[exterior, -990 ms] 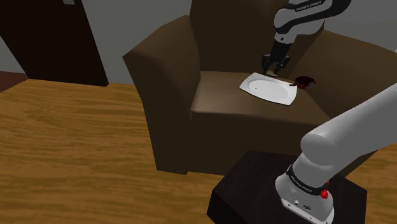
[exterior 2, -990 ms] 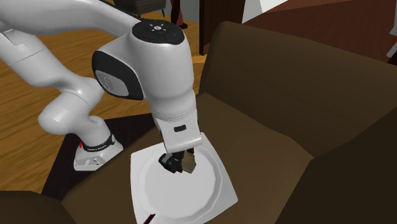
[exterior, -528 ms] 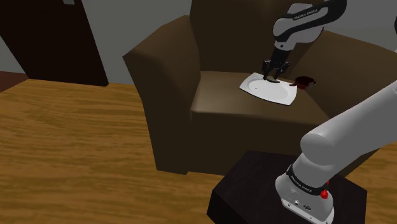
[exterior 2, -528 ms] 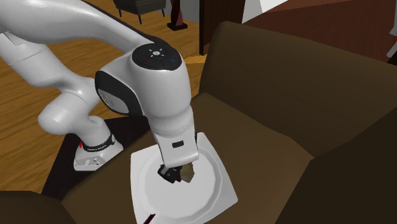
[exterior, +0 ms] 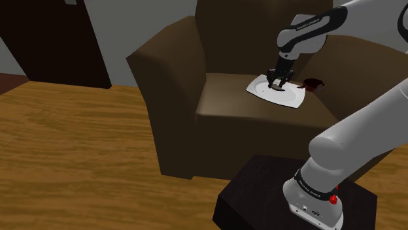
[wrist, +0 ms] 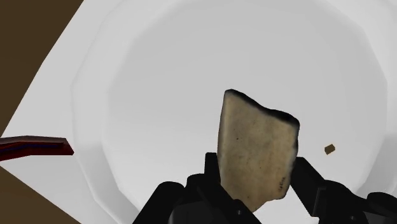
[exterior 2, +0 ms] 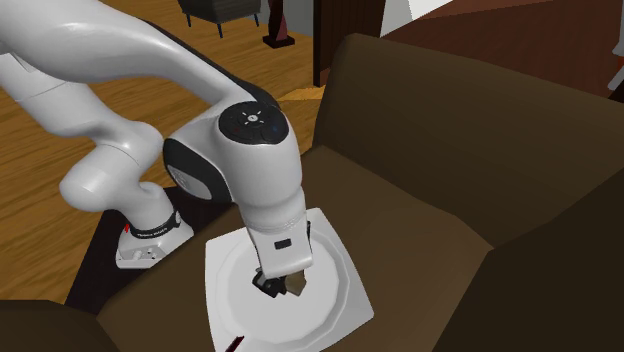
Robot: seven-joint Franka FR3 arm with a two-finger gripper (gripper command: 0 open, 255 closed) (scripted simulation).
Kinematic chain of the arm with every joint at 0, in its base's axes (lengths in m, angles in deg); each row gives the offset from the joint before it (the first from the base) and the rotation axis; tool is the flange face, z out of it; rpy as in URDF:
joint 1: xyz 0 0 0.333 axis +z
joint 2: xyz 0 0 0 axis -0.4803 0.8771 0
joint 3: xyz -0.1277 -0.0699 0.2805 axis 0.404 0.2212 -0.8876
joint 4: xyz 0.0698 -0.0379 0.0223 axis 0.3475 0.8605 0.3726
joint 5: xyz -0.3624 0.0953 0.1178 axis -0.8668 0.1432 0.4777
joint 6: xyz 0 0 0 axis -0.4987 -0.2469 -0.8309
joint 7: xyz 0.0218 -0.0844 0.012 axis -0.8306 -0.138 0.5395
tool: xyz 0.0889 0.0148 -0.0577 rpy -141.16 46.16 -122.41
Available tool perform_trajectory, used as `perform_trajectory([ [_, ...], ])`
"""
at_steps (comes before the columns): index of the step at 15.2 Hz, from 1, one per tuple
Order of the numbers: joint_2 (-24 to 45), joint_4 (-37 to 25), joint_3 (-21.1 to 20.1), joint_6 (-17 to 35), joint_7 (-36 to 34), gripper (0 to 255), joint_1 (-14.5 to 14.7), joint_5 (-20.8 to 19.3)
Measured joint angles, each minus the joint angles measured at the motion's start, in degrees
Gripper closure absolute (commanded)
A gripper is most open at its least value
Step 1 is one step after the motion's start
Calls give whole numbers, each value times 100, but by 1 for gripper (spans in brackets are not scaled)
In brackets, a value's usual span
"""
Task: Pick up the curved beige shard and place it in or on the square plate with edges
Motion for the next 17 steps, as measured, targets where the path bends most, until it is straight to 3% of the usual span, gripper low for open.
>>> perform_trajectory([
  [5,16,16,1,34,1,255,2,4],
  [6,16,16,1,34,1,0,2,4],
  [12,17,16,1,35,1,0,2,5],
  [17,-244,-416,-42,-642,-27,0,-15,-46],
])
